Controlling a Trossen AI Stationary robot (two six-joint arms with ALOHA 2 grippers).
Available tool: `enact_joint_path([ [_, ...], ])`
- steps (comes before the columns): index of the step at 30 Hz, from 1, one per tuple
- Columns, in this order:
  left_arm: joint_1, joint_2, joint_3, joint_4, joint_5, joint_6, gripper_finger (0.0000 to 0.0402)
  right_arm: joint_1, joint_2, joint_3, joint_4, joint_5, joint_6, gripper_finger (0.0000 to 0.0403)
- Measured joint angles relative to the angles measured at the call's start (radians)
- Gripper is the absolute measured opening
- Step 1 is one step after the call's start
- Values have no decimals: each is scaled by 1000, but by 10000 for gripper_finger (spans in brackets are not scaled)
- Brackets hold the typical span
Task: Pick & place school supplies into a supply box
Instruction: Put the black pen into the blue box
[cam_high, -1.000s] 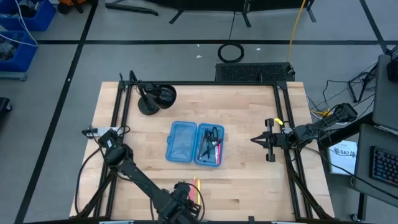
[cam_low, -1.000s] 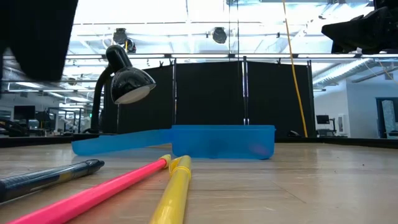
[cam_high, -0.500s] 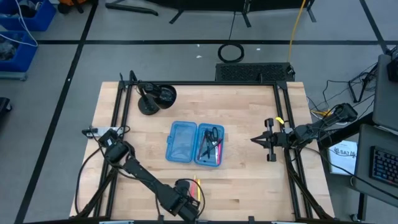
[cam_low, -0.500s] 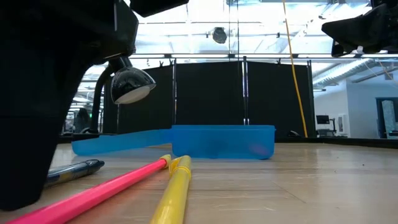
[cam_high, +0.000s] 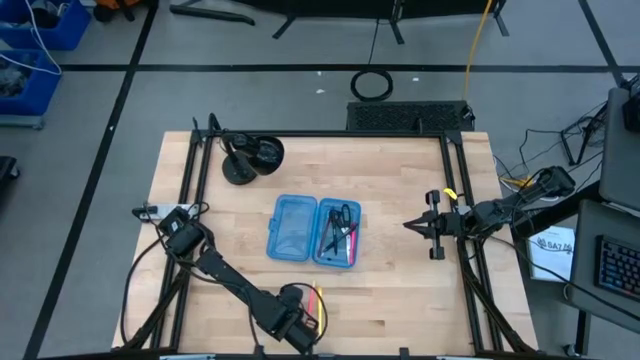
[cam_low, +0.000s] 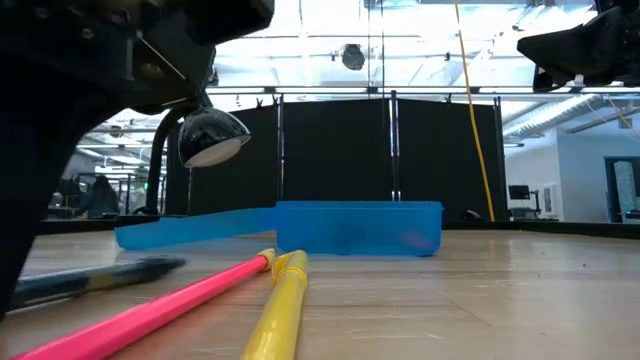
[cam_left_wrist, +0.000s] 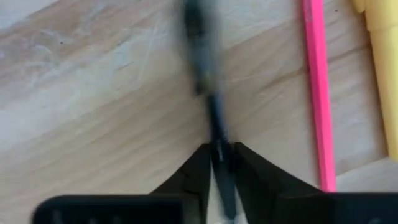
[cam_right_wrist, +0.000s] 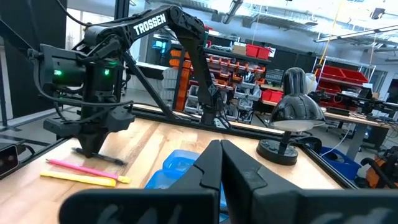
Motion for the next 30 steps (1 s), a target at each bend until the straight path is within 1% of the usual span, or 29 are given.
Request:
enact_joint_path([
  [3,0,0,0,0,-24,29,28,0,0,0,2,0,-2,0],
  [4,-2,0,0,-2,-29,36,23,0,0,0,6,0,-2,0],
  [8,-15,-3,0,-15,-65,23,25,0,0,0,10,0,-3,0],
  [13,-43,-21,30,-102,-123,-21,33,0,0,0,10,0,-4,0],
  [17,-64,-49,57,-253,-254,-67,23,0,0,0,12,0,-4,0],
  [21,-73,-114,135,-359,-363,-87,23,0,1,0,10,0,3,0],
  [24,-57,-138,180,-423,-451,-40,24,0,1,0,9,0,8,0],
  [28,11,-196,231,-409,-556,96,26,0,2,0,12,0,14,0],
  [30,47,-218,235,-348,-585,192,27,0,2,0,14,0,14,0],
])
